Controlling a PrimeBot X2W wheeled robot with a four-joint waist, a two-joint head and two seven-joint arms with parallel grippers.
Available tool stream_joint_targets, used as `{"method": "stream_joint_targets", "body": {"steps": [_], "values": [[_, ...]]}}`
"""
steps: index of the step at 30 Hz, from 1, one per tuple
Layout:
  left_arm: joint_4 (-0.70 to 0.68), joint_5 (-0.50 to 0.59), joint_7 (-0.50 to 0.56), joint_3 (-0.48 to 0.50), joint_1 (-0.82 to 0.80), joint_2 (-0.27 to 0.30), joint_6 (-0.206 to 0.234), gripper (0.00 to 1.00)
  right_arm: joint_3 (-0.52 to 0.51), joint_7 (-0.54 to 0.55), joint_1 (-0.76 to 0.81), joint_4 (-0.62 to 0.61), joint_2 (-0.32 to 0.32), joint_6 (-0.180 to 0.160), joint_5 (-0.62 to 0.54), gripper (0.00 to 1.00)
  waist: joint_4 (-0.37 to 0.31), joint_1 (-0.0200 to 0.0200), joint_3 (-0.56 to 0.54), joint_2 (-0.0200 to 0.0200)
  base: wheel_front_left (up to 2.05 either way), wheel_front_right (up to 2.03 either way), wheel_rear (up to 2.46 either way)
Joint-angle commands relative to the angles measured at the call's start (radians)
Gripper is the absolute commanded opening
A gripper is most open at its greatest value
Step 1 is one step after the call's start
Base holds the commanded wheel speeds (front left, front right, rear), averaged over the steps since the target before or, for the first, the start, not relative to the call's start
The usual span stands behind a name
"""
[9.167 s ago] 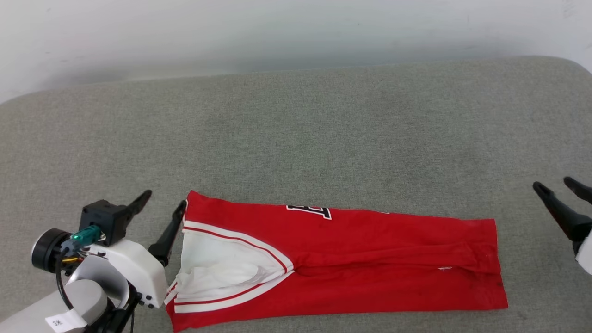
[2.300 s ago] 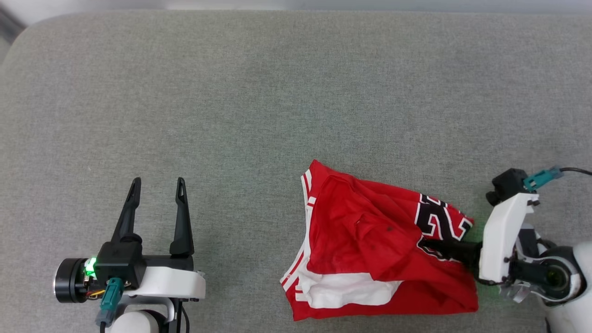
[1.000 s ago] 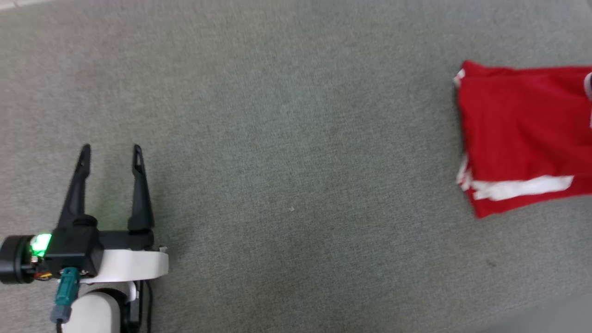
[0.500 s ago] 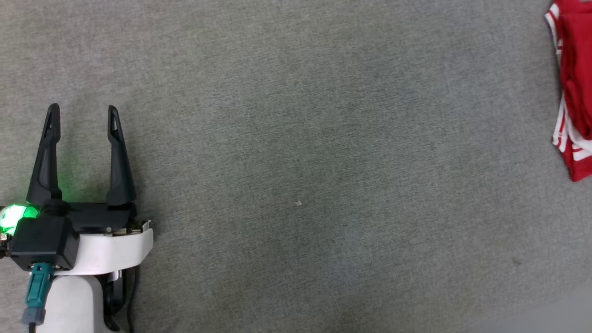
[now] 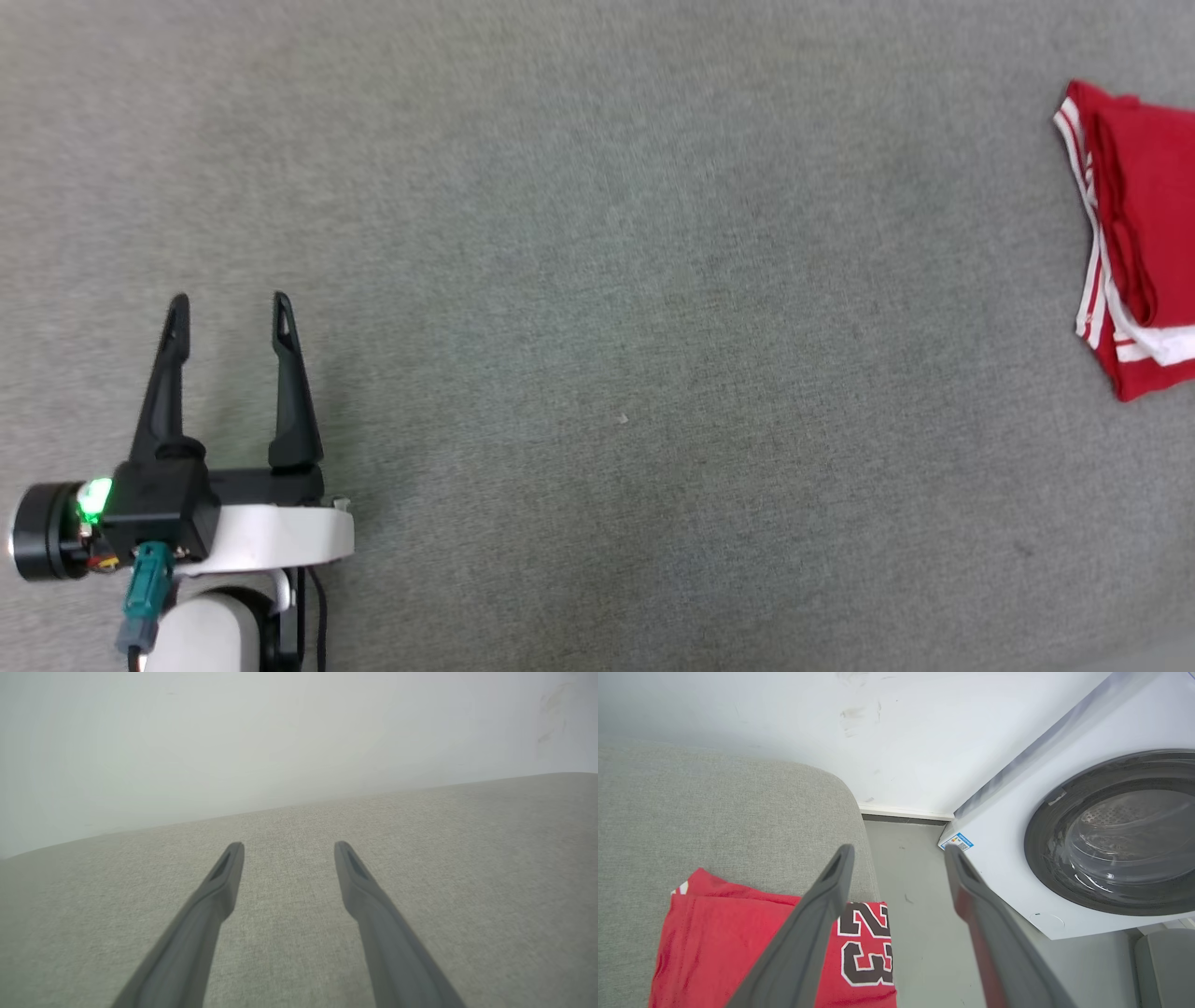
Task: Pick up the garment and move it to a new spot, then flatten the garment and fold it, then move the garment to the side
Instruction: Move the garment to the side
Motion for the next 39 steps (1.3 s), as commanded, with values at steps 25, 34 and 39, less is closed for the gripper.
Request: {"method": "stream_joint_targets", "body": {"steps": [25,34,39], "values": [[0.056,-0.009,-0.002,-0.015,0.156,-0.055,0.013,1.0,-0.059,-0.538,0.434,-0.312,0.511,-0.001,-0.173,1.0,0.166,0.0,-0.315,0.0,0.0,0.0,0.0],[0.082,-0.013,-0.002,-0.026,0.186,-0.059,0.0,1.0,-0.111,-0.54,0.663,-0.378,0.62,-0.001,-0.163,1.0,0.176,0.0,-0.376,0.0,0.0,0.0,0.0],[0.099,-0.021,-0.002,-0.037,0.212,-0.061,-0.018,1.0,-0.133,-0.54,0.777,-0.43,0.652,-0.001,-0.175,1.0,0.172,0.0,-0.411,0.0,0.0,0.0,0.0]]}}
